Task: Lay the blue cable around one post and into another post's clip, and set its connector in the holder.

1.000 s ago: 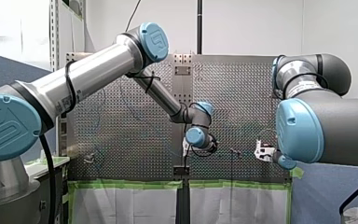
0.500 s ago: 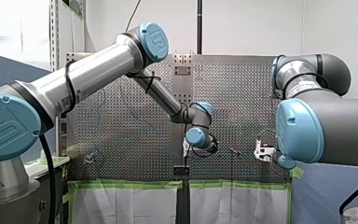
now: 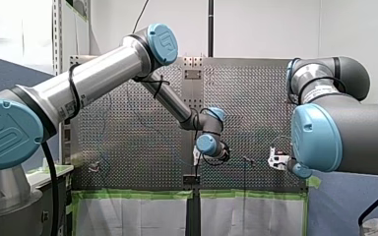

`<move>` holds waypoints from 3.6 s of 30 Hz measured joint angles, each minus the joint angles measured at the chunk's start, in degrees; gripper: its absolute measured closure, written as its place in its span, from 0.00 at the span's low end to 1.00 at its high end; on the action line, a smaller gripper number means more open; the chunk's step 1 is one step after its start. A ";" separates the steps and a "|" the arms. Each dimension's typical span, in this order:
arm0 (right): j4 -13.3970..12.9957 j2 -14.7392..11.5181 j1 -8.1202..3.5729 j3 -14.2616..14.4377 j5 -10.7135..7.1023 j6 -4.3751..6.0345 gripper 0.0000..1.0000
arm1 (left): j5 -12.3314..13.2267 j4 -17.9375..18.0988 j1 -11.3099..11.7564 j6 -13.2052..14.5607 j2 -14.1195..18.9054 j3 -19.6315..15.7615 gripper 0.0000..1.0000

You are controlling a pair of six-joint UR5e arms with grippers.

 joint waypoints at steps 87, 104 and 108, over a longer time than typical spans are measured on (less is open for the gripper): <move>0.61 0.01 1.53 0.00 0.00 0.52 1.00 | 2.07 20.31 2.67 -8.78 23.53 -24.13 0.00; 0.48 0.15 2.42 -0.01 0.00 0.62 1.00 | 10.70 29.00 11.34 -6.05 32.23 -32.81 0.00; 0.44 0.17 2.48 -0.01 0.00 0.62 1.00 | 12.57 30.89 13.23 -6.00 34.11 -34.71 0.00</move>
